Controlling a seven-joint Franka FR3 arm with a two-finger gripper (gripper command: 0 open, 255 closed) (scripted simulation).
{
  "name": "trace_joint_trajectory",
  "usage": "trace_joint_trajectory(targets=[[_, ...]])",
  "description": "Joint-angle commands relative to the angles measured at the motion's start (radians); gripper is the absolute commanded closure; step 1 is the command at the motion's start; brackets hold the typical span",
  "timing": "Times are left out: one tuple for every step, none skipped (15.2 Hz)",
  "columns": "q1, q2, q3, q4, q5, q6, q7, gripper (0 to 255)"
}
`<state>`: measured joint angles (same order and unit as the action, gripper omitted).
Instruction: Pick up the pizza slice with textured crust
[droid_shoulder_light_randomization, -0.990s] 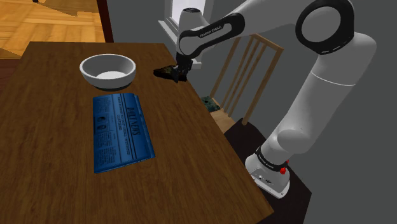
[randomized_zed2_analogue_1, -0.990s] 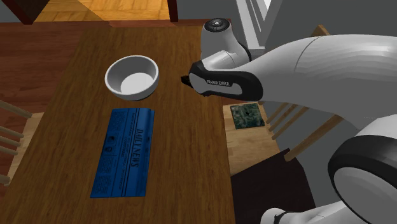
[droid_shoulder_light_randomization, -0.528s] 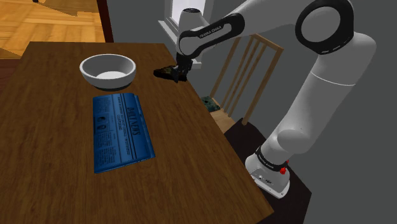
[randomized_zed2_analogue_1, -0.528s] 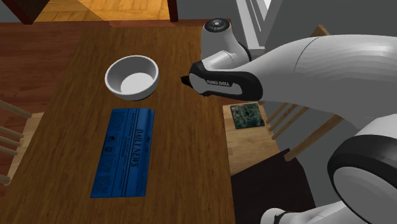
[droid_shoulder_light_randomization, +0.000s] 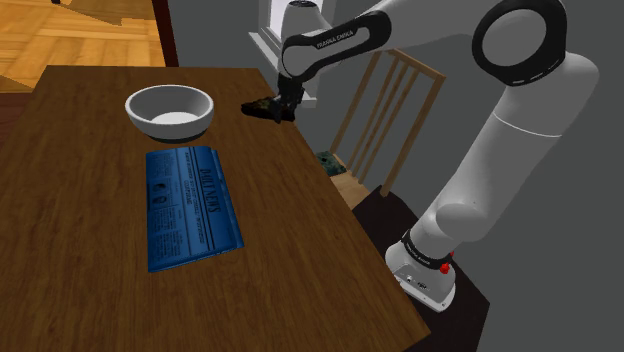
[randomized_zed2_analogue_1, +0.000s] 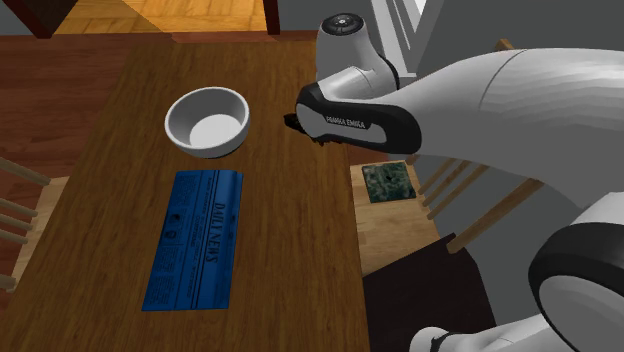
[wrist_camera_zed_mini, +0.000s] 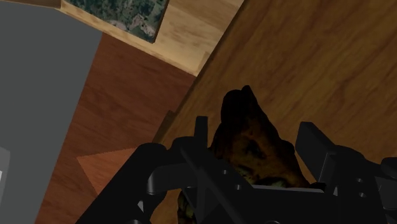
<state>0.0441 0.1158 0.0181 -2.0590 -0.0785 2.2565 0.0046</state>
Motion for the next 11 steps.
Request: trace_joint_trajectory(targets=[[0.0,-0.013,0.001,0.012,0.002,-0.025,-0.002,255],[0.0,-0.018,0.001,0.019,0.002,-0.037,-0.003,255],[0.0,-0.024,0.001,0.026,0.003,-0.05,-0.004,255],[0.0,-0.029,0.001,0.033,0.004,-0.062,-0.005,255],[0.0,-0.034,0.001,0.041,0.005,-0.075,-0.006,255],[0.0,-0.039,0.001,0.049,0.006,-0.088,-0.007,255],[0.001,-0.044,0.001,0.057,0.006,-0.1,-0.008,255],[0.001,-0.049,0.001,0.065,0.007,-0.113,-0.009,255],[0.001,-0.053,0.002,0.073,0.008,-0.126,-0.01,255],[0.001,-0.054,0.002,0.074,0.008,-0.128,-0.01,255],[0.001,-0.054,0.002,0.074,0.008,-0.128,-0.01,255]])
